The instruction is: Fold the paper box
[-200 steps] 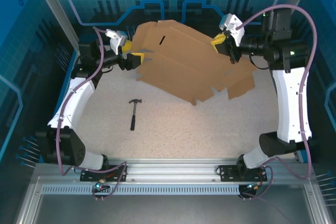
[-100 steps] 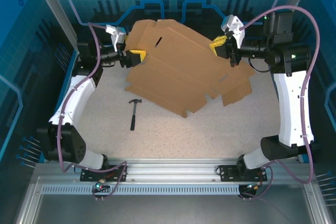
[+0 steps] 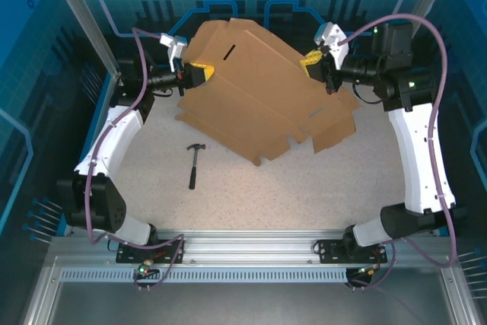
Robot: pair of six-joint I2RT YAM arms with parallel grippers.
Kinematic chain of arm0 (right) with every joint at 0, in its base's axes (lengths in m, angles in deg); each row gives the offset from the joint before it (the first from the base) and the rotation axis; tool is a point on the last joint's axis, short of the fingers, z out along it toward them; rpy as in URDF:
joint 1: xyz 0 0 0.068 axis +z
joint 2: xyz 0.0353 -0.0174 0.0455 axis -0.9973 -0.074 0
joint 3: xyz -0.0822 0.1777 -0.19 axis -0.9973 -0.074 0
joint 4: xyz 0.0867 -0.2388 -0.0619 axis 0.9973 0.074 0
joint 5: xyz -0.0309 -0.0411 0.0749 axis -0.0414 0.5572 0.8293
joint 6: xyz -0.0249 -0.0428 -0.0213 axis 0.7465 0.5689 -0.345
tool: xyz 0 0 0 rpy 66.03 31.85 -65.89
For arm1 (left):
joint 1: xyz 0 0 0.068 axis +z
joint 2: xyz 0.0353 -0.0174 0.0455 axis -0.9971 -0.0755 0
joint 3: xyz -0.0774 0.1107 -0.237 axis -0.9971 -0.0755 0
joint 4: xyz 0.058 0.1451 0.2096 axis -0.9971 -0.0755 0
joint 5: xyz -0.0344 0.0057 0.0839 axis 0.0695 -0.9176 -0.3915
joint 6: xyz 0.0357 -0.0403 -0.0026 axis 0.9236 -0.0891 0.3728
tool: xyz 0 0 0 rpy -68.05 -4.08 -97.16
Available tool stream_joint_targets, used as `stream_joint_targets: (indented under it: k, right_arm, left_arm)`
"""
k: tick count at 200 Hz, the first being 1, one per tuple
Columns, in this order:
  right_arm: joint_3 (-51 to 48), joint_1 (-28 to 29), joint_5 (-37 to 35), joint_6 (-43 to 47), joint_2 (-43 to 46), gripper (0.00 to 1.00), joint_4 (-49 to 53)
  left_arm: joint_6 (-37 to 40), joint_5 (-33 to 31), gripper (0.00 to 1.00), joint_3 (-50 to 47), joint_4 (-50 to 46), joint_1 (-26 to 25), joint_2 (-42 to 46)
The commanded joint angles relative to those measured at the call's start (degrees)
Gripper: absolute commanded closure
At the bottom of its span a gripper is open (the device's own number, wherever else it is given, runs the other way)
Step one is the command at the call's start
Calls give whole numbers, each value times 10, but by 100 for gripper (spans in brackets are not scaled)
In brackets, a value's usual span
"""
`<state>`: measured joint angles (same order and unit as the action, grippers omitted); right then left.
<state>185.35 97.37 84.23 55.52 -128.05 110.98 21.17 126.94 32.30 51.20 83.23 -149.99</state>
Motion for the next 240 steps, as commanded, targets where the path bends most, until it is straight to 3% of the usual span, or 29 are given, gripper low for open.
stream_joint_targets:
  k: [1,24,59,120,154,174,196,220,240]
  right_arm:
    - [-85,56,-184,23,53,100,-103]
    - [-173,102,-320,73,93,100,-204]
    - [-265,170,-468,180,109,100,-316]
    - [-382,217,-590,298,103,100,-494]
    - [-395,219,-594,296,104,100,-504]
    - [-381,214,-571,261,112,100,-458]
    - [-320,183,-490,171,117,100,-328]
    - [-254,127,-345,81,110,100,-191]
    - [-253,126,-339,77,109,100,-177]
  left_arm:
    - [-88,-16,100,23,-10,-14,21]
    - [-148,-54,100,28,-31,-16,25]
    - [-220,-73,100,29,-28,-18,21]
    - [-267,-89,100,24,-31,-27,28]
    - [-272,-103,100,18,-43,-29,33]
    - [-267,-110,100,14,-51,-29,36]
    - [-254,-124,100,5,-67,-29,41]
    - [-243,-135,100,-7,-80,-29,49]
    - [-246,-138,100,-15,-79,-31,55]
